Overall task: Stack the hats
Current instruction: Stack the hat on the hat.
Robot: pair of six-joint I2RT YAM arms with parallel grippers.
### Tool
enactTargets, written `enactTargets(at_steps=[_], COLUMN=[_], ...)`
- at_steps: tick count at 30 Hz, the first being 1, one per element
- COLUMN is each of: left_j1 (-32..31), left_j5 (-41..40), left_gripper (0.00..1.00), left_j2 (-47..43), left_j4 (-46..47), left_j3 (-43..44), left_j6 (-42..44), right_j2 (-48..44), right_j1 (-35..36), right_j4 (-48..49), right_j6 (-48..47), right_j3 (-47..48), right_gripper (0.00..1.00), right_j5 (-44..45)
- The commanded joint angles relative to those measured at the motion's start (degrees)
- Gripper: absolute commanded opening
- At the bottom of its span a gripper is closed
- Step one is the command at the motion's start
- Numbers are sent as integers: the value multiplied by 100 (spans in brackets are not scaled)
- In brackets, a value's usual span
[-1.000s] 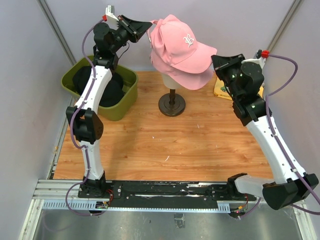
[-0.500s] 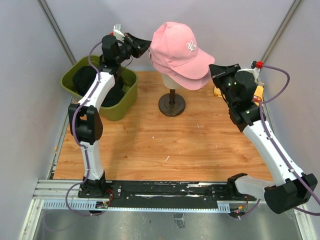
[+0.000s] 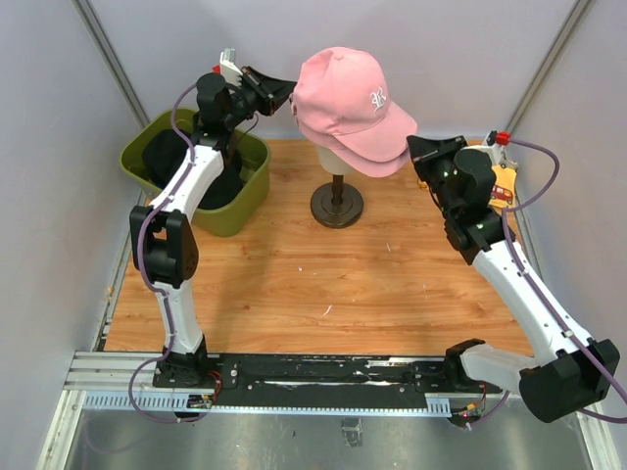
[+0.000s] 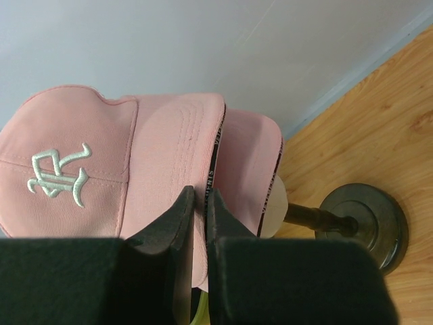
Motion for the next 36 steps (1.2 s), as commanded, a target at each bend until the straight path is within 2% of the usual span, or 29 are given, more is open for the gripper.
enactTargets(at_steps=[1,16,36], left_j1=[72,61,62], left_j5=[-47,-165,-145], left_gripper=[3,1,1], left_j2=[-242,-596,-565], left_j4=[151,95,28], left_j3=[61,-597,-785], left_j6=[22,66,75], right_j2=[-1,-62,-46], right_j1=[-43,-206,-205], right_j4=[-543,-863,-1166], right_j6=[-37,-25,93], right_j3=[-227,-347,-600], right_gripper=[1,1,1], right_j5=[9,-268,-525])
